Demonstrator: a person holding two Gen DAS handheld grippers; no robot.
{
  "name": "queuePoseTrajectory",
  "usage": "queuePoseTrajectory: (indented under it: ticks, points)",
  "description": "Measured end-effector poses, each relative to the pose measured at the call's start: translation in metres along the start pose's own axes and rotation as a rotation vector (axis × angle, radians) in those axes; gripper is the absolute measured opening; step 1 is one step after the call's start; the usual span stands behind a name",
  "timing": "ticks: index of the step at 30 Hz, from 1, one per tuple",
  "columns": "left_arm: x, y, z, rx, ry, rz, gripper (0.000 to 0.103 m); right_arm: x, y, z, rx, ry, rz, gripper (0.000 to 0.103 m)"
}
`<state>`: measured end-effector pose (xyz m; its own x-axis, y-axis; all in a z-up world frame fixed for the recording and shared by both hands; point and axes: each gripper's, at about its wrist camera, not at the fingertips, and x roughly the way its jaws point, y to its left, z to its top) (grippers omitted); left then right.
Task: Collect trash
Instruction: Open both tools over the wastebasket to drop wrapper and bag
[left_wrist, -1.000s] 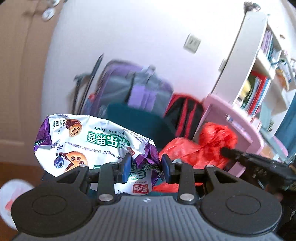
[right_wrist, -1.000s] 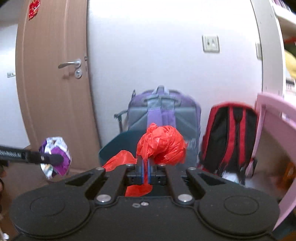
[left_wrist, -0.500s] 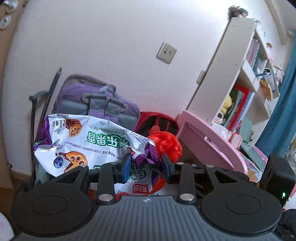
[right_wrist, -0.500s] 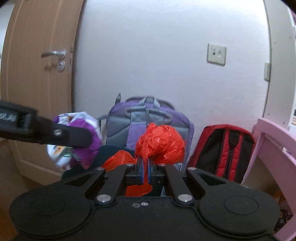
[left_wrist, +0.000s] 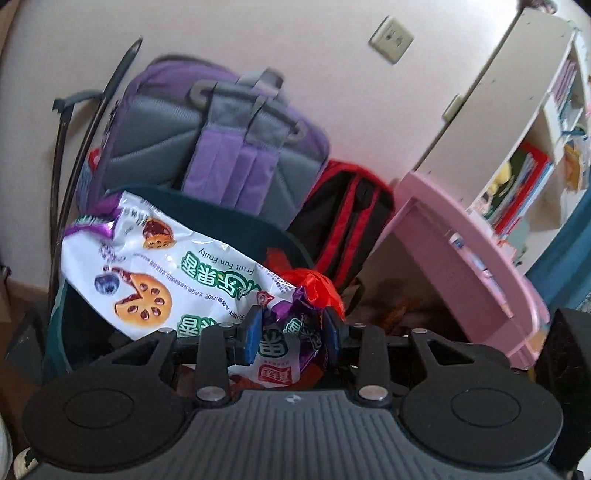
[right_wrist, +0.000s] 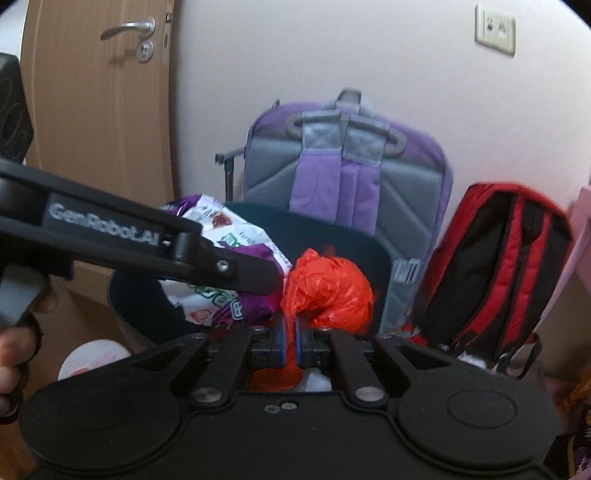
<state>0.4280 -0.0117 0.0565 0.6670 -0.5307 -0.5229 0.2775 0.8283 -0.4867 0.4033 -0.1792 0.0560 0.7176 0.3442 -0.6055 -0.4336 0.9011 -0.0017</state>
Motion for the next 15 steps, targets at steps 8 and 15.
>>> queuePoseTrajectory:
  ticks: [8, 15]
  points:
    - [0.031, 0.013, -0.001, -0.005, 0.08, 0.068, 0.034, 0.004, -0.004, -0.01, 0.039, 0.027, 0.027, 0.02]
    - [0.043, 0.009, -0.007, 0.011, 0.131, 0.098, 0.038, -0.013, -0.01, -0.007, 0.039, 0.013, 0.037, 0.03]
